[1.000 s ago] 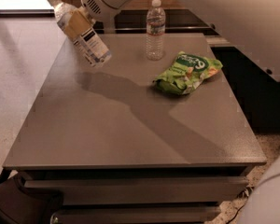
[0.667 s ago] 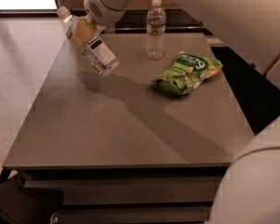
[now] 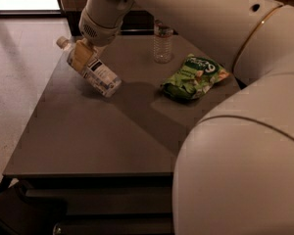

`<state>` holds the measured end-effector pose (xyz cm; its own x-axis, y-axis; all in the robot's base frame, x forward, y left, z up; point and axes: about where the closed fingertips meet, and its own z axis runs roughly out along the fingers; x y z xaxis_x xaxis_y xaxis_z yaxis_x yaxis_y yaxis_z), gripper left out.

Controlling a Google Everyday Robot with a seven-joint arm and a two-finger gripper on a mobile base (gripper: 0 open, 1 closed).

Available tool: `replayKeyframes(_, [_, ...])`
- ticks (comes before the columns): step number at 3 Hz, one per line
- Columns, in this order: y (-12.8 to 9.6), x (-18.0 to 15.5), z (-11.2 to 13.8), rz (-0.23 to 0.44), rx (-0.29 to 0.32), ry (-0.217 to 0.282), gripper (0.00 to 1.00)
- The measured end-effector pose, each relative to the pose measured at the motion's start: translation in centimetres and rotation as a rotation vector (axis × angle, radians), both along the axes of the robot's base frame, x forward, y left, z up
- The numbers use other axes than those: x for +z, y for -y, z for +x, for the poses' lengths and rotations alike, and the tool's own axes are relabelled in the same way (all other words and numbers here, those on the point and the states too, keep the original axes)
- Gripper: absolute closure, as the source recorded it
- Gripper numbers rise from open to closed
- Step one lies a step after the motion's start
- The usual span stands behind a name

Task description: Knock blue plastic bottle over

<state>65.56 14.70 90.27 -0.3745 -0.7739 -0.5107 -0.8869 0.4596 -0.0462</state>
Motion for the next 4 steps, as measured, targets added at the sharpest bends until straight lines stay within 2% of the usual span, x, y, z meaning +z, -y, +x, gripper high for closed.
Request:
replayKeyframes(1, [-2.2, -3.4, 0.8, 0.054, 0.068, -0.008, 1.0])
replayKeyframes(2, [-4.3, -4.9, 2.1, 0.154, 0.124, 0.03, 1.0])
replayKeyframes(3, [-4.6, -5.0, 2.2, 0.161, 0.134, 0.038, 0.83])
replayKeyframes(4, [-4.8, -5.1, 2.1, 0.16, 0.136, 0.035, 0.61])
